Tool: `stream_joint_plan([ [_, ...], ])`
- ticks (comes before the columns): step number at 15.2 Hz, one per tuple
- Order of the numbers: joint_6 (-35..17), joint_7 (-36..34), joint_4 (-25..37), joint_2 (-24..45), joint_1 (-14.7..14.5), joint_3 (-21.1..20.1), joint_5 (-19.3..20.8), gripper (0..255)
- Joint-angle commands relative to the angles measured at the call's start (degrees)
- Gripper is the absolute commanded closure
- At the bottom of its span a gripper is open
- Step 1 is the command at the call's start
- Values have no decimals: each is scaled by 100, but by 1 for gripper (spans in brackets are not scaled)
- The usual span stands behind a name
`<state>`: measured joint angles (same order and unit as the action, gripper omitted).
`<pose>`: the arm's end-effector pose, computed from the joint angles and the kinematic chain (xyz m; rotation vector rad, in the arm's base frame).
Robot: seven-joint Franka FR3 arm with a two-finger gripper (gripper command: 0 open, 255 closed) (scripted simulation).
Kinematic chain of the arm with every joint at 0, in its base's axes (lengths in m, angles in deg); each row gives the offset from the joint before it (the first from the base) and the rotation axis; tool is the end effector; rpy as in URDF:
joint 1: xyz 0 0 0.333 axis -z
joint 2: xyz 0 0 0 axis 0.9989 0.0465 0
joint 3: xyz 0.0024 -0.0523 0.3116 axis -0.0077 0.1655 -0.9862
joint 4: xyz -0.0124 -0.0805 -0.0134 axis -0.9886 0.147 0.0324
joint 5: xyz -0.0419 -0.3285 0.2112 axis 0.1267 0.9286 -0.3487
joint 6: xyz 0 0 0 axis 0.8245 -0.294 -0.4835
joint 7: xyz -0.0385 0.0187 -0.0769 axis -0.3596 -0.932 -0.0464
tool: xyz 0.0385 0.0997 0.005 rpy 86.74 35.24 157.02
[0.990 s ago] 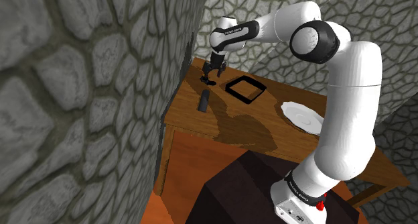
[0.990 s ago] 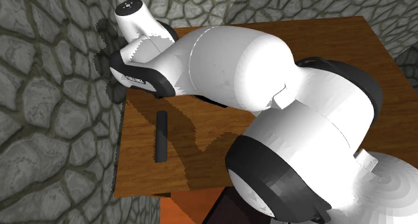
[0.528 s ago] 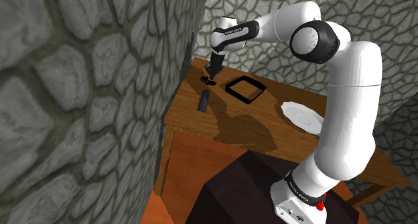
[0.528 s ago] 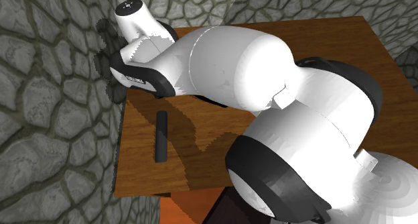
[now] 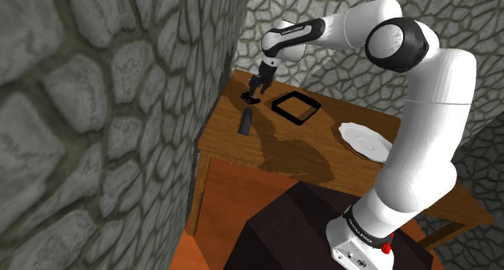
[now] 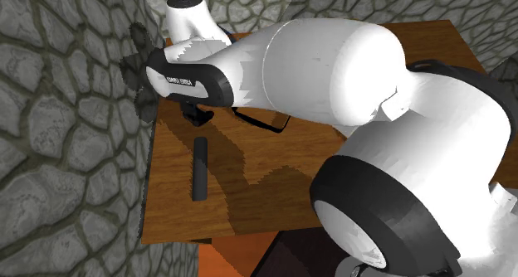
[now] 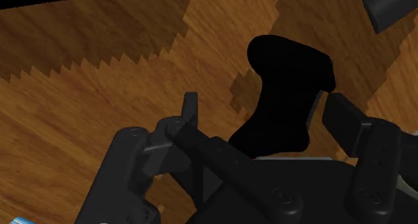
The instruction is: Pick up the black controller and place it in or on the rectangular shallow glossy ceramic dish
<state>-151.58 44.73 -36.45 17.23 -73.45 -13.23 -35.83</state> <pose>0.6589 -0.1373 0.3311 -3.0382 -0.0797 -0.0871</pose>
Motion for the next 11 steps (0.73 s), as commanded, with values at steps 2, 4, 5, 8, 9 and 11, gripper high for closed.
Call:
stream_joint_plan([
  [2,122,1928,-267,-205,587,-488,-656,0],
  [4,-1,1933,-313,-131,566,-494,-663,0],
  [5,-62,1934,-334,-93,556,-498,-665,0],
  [8,-243,1940,-389,28,527,-510,-674,0],
  [9,-277,1941,-400,51,521,-512,-675,0],
  [11,-277,1941,-398,52,521,-512,-675,0],
])
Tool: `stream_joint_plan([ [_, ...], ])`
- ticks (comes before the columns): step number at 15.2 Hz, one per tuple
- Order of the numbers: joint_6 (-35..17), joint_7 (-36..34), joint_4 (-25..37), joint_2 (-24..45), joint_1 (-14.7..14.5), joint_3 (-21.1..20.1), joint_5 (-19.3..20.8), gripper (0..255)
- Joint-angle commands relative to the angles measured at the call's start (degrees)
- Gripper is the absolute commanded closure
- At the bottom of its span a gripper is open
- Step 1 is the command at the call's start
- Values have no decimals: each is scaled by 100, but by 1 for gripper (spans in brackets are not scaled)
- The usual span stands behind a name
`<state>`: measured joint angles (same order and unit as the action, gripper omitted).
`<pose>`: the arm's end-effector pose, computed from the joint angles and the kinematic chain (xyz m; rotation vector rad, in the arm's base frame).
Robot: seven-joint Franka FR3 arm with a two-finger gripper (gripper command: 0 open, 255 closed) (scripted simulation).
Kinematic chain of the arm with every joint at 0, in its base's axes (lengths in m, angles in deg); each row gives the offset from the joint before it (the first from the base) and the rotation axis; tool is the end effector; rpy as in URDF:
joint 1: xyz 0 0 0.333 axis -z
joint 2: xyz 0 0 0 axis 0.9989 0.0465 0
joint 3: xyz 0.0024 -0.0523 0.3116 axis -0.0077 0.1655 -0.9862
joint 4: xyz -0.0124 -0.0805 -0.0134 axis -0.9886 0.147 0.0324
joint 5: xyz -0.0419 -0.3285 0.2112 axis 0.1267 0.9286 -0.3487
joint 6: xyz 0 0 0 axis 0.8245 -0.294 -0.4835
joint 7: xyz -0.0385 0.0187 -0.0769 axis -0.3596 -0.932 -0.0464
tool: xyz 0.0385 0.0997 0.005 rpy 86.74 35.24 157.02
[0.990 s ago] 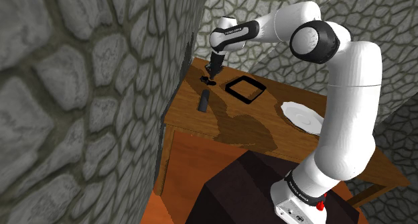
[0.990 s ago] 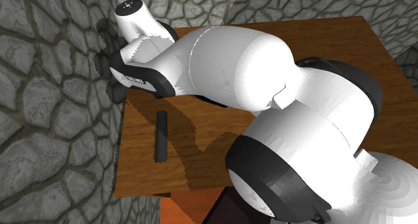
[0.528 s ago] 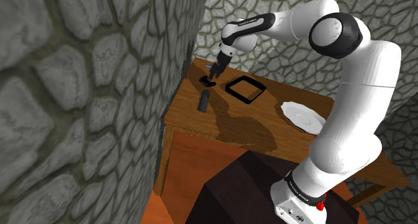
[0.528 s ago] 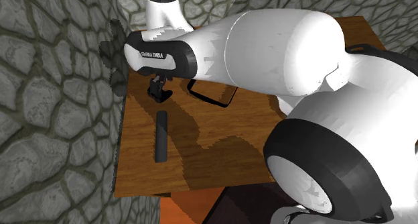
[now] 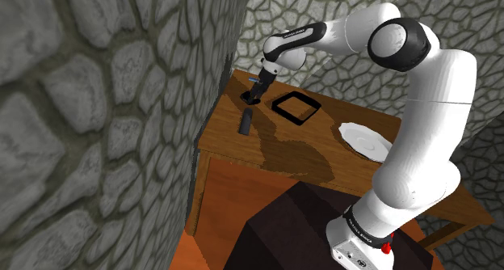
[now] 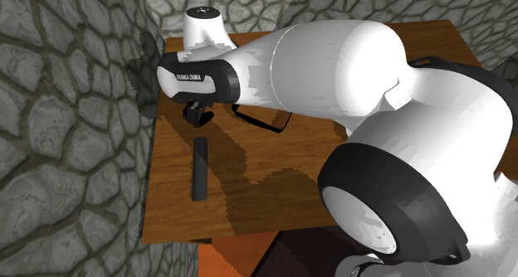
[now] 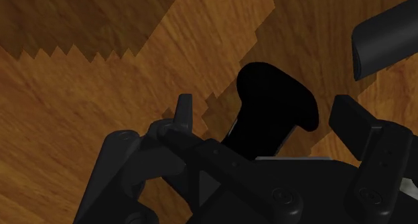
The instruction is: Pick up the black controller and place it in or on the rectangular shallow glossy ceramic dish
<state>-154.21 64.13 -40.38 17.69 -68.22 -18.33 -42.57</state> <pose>0.6457 -0.1380 0.3018 -2.8850 -0.4372 -0.1491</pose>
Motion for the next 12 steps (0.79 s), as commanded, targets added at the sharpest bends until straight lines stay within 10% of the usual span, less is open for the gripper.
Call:
stream_joint_plan([
  [1,-14,1,-5,6,-2,-1,-1,0],
  [5,-13,1,-5,6,-2,-1,-1,0],
  [6,-13,1,-5,6,-2,-1,-1,255],
  [12,-13,1,-6,5,-2,-1,-1,255],
])
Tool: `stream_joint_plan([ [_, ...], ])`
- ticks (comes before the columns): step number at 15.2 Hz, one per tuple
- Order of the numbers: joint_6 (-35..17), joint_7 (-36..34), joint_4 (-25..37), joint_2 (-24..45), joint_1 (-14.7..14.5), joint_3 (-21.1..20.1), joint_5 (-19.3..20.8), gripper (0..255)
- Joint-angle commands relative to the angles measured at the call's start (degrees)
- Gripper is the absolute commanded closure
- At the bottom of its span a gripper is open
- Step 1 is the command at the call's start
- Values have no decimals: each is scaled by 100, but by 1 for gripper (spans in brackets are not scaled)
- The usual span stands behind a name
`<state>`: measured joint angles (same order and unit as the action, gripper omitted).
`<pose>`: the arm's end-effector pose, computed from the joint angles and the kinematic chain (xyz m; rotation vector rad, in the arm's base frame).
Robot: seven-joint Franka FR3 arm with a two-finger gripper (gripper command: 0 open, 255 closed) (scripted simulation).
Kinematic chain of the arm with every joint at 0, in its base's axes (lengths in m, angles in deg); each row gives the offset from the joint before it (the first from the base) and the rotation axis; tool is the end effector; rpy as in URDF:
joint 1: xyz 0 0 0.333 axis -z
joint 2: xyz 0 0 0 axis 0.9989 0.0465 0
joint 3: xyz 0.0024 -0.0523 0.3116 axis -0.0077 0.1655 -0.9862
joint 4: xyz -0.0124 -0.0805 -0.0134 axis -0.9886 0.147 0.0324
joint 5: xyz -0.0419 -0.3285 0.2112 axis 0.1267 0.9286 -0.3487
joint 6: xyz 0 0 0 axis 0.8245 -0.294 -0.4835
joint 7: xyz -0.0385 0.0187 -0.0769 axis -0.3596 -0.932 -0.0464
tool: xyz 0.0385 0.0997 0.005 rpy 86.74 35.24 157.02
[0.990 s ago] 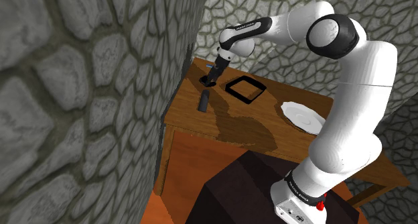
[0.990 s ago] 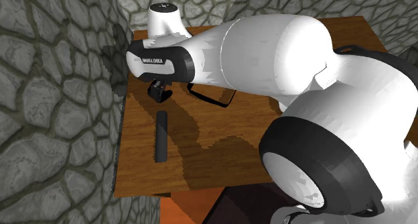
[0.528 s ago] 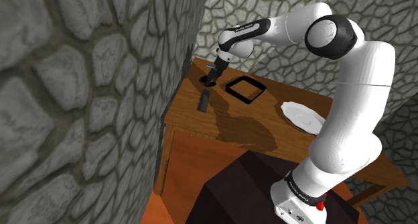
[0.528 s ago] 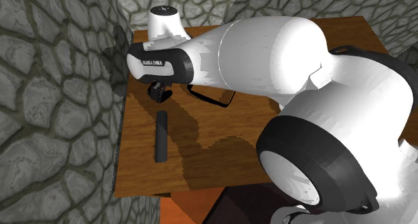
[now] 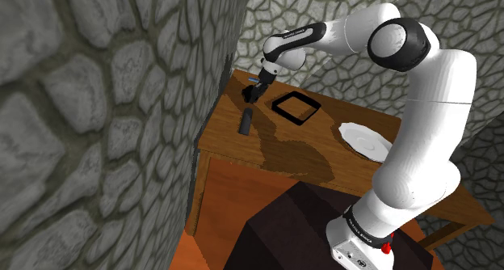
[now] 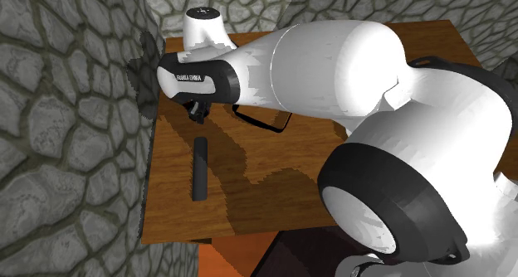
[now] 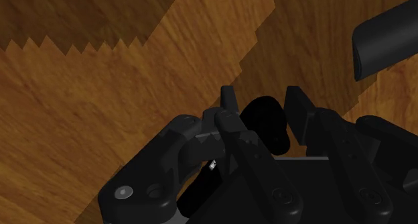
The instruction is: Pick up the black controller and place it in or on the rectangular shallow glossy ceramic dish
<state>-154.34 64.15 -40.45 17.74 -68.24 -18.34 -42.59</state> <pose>0.6456 -0.1377 0.3009 -2.8849 -0.4374 -0.1494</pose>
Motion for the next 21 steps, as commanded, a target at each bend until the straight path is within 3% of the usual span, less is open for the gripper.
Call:
stream_joint_plan([
  [1,0,0,0,-1,0,0,0,255],
  [21,1109,-252,526,-607,23,14,76,255],
])
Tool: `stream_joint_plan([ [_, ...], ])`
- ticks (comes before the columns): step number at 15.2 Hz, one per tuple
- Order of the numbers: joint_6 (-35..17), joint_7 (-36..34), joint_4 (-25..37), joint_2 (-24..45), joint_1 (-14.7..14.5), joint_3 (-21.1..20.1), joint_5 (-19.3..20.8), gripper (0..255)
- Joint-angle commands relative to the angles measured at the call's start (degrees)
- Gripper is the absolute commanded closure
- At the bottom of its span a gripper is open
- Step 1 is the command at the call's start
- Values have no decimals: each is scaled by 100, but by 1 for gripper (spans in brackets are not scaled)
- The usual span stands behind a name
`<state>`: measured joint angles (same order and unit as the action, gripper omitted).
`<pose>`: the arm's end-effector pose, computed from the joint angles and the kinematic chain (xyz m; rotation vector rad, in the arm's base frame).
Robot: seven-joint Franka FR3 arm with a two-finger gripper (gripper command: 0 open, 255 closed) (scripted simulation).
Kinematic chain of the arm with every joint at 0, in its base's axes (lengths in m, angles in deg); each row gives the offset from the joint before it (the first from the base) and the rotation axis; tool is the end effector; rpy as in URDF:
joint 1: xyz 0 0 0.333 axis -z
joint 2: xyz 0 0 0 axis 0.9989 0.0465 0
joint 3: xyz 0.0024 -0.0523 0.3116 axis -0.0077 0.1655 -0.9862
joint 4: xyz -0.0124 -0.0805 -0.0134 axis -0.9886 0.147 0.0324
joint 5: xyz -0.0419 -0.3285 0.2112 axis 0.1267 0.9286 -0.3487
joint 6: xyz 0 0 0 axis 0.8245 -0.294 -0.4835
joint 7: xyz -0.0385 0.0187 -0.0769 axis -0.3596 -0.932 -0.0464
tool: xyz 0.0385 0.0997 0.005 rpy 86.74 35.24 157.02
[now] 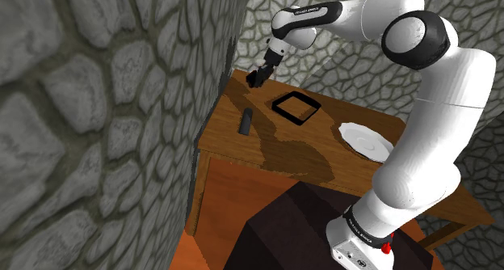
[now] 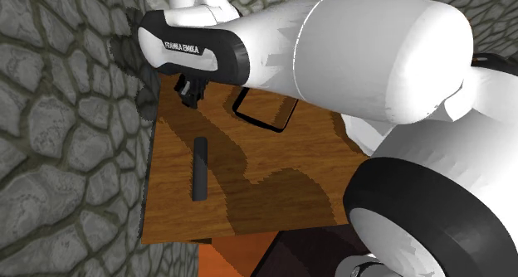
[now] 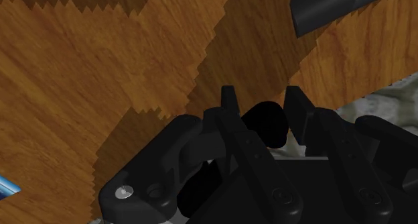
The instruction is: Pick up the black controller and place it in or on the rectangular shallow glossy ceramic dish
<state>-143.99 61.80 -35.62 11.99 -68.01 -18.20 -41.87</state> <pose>0.6458 -0.1380 0.3898 -2.8850 -0.4373 -0.1499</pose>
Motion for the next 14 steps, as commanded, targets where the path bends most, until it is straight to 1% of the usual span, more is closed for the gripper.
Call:
stream_joint_plan([
  [1,140,-32,85,-57,1,0,9,255],
  [2,153,-35,93,-63,2,1,9,255],
  [8,197,713,-500,-529,498,218,-113,255],
  [14,338,1460,-827,-819,972,490,-166,255],
])
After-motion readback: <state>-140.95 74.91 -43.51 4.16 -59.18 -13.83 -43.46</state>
